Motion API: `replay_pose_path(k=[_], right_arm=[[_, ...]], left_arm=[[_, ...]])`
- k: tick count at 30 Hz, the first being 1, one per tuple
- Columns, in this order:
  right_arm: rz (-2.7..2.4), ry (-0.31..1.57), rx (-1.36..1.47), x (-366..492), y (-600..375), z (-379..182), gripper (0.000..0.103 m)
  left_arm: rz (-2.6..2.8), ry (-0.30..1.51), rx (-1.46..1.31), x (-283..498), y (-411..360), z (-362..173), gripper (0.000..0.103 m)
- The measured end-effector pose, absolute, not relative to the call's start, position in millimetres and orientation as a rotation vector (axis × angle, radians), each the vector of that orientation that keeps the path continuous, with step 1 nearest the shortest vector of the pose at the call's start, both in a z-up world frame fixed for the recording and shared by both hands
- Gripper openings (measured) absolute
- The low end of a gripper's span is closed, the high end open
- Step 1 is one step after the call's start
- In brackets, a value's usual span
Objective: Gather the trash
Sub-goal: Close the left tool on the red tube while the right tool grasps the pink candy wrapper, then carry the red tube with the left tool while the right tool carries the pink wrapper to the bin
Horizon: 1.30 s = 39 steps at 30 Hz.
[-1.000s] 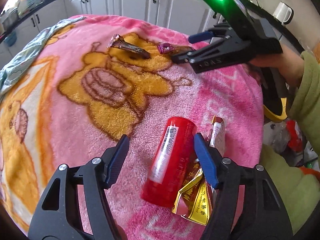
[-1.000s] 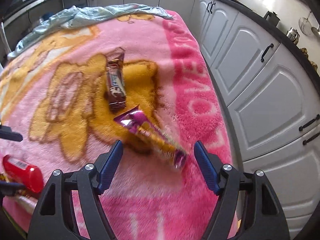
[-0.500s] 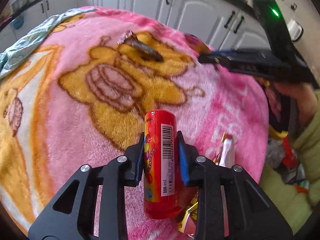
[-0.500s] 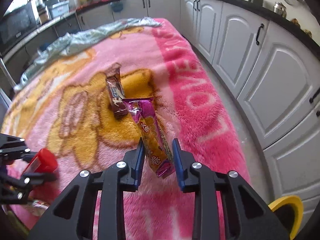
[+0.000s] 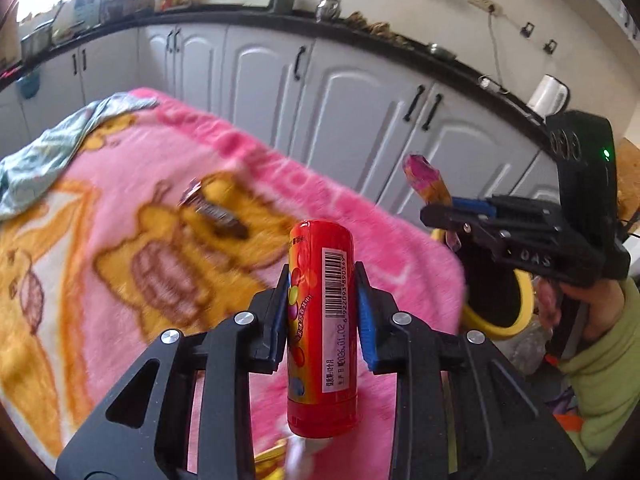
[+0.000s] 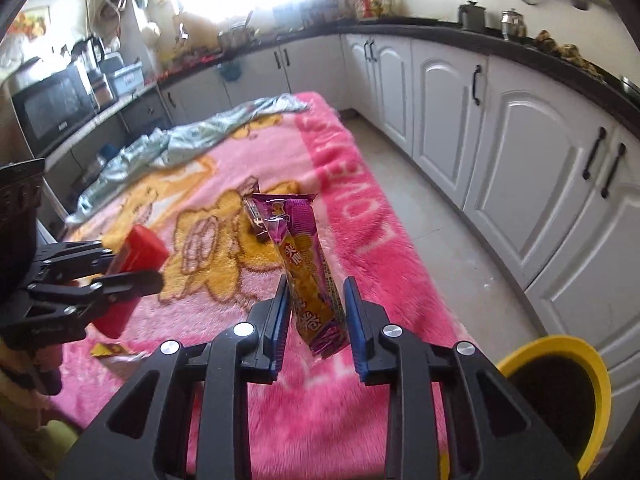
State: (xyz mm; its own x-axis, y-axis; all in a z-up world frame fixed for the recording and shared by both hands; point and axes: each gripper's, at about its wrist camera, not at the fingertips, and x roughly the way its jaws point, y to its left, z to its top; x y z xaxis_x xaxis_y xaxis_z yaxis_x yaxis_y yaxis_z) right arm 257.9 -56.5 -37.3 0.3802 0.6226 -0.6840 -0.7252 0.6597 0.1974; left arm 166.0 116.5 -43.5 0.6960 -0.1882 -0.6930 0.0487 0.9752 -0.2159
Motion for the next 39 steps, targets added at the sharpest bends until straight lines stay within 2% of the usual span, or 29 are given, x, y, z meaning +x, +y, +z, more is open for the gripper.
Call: replay_pose_path(k=[15, 29, 39], right_arm=[[0.726, 0.718, -0.046, 229.8, -173.0, -7.8, 0.025], [0.523, 0.728, 0.097, 230.9, -283.3, -27.0, 0.025], [0.465, 0.745, 0.218, 241.3, -325.3, -42.3, 0.027]], left_arm=[[-0.276, 0.726, -0.139, 192.5, 26.5, -12.2, 0.022], [-0.416, 0.740, -0.114, 222.8, -56.2, -20.1, 0.022], [-0.493, 0.769, -0.087, 242.1, -108.5, -32.6, 0.022]])
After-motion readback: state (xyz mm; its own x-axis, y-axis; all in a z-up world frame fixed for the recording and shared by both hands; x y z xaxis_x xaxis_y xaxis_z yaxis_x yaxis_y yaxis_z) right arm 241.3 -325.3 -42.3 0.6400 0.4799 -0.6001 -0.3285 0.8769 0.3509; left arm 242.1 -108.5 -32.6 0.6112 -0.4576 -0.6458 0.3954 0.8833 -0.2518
